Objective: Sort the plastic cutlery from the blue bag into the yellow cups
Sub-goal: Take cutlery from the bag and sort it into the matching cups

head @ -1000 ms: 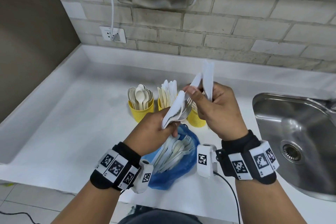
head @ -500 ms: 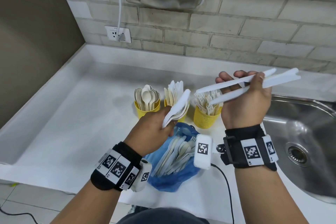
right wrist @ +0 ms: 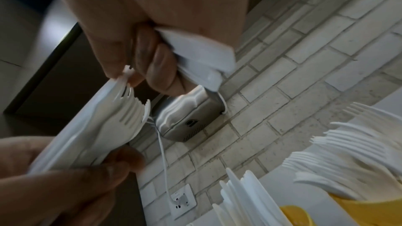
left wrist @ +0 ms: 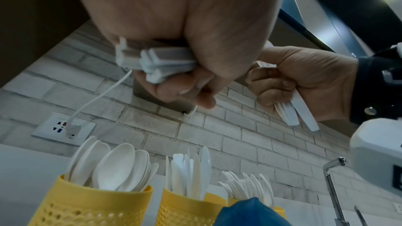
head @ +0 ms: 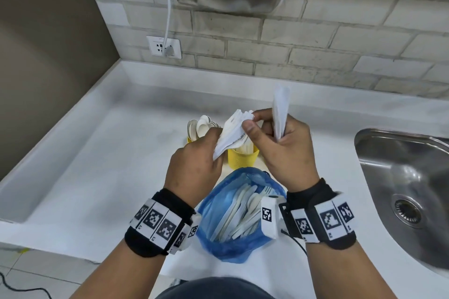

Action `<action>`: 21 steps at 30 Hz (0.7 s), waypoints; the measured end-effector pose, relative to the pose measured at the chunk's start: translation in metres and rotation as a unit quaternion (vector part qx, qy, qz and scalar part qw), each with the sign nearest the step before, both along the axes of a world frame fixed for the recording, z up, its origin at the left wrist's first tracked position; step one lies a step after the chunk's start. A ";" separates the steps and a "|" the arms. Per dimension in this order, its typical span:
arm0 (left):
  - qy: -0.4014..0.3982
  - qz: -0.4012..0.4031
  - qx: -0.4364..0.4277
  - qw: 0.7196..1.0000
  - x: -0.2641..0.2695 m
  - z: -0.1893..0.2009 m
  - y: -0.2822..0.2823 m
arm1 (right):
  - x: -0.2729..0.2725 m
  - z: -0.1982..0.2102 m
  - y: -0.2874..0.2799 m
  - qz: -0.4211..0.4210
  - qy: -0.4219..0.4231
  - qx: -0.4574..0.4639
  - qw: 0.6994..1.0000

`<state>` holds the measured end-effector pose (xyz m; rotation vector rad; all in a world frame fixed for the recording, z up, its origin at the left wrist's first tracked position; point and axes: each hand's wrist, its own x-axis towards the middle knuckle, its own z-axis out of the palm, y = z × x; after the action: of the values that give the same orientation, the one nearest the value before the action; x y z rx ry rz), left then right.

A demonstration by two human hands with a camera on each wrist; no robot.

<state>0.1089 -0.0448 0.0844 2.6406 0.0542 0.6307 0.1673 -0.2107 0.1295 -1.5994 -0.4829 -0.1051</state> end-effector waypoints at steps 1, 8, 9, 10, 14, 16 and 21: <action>0.000 0.004 0.003 1.000 0.000 0.000 0.001 | 0.000 0.000 0.002 -0.001 -0.003 -0.003 1.000; 0.011 0.029 0.021 0.999 0.005 -0.001 0.010 | 0.007 -0.005 0.006 -0.001 0.036 0.112 0.993; 0.013 0.030 0.022 0.999 0.006 -0.001 0.010 | 0.007 -0.007 0.006 0.001 0.048 0.125 0.991; 0.013 0.030 0.023 0.999 0.007 -0.001 0.010 | 0.007 -0.007 0.006 0.000 0.051 0.122 0.991; 0.013 0.040 0.027 0.999 0.009 -0.004 0.010 | 0.004 -0.003 0.007 -0.015 0.004 0.031 0.999; 0.013 0.043 0.018 0.999 0.010 -0.005 0.008 | 0.005 -0.004 0.008 -0.029 0.003 0.013 1.000; 0.013 0.045 0.004 0.999 0.011 -0.007 0.010 | 0.006 -0.007 0.011 -0.042 0.016 0.036 0.998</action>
<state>0.1203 -0.0349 0.0772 2.6663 0.1798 0.6279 0.1730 -0.2001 0.1226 -1.5494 -0.3819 -0.1581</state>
